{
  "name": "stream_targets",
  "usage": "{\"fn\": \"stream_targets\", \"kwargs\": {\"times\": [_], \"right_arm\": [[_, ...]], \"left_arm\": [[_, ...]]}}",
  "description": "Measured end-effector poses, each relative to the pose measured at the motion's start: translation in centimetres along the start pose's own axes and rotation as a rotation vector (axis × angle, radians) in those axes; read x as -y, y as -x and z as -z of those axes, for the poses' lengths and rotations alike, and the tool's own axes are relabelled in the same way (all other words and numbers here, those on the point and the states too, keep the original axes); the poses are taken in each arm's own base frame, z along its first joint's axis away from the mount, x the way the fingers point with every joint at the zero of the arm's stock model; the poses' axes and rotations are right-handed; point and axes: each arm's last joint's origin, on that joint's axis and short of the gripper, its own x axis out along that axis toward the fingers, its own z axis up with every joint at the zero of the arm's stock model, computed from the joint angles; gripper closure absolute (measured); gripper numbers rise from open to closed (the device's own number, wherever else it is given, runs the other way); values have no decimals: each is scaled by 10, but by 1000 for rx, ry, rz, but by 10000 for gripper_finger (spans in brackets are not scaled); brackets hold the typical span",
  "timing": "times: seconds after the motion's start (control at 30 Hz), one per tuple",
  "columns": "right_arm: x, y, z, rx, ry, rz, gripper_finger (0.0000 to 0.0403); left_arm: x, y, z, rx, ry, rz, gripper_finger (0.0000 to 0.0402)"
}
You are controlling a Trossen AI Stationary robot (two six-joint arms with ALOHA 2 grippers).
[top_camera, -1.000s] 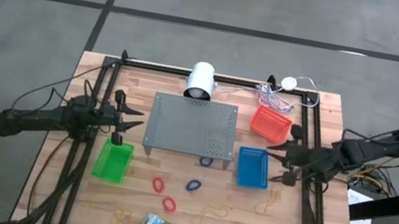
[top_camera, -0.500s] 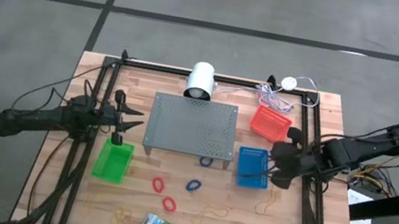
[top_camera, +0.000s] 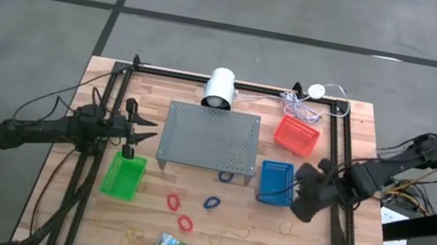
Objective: Pick & Place Office Desk Supplies
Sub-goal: Put the yellow rubber band into the orange bin
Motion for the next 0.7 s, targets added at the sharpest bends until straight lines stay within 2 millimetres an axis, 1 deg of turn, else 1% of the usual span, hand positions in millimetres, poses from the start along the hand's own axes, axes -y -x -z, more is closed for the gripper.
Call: {"fn": "stream_targets", "kwargs": {"times": [0.07,0.13,0.2,0.27,0.37,0.43,0.57,0.7], "right_arm": [[-1,-2,5,22,-130,13,335],[-2,-5,11,36,-301,26,335],[-1,-8,19,27,-462,45,334],[0,-10,30,-1,-572,85,330],[3,-12,43,-61,-645,148,317],[5,-14,49,-59,-673,167,308],[9,-22,55,-48,-743,206,289],[12,-35,62,-92,-783,249,275]], "left_arm": [[0,0,0,0,0,0,268],[0,0,0,0,0,0,268],[0,0,0,0,0,-1,268],[0,0,0,0,0,0,268],[0,0,0,0,0,-1,268],[0,0,0,0,0,0,268],[0,0,0,0,0,0,268],[0,0,0,0,0,0,268]]}}
